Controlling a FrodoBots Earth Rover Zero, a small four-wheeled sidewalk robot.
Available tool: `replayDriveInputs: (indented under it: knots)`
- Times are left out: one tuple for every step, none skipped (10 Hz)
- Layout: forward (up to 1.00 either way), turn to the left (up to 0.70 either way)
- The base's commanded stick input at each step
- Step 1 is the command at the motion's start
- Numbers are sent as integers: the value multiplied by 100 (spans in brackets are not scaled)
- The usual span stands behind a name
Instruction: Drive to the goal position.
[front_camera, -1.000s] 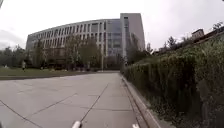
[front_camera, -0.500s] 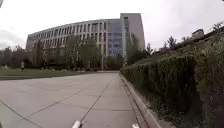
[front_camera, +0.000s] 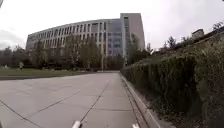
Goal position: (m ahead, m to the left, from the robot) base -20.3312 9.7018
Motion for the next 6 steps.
replayDriveInputs:
  knots:
    - [6,0]
    - [6,0]
    - [7,0]
    - [6,0]
    - [6,0]
    - [7,0]
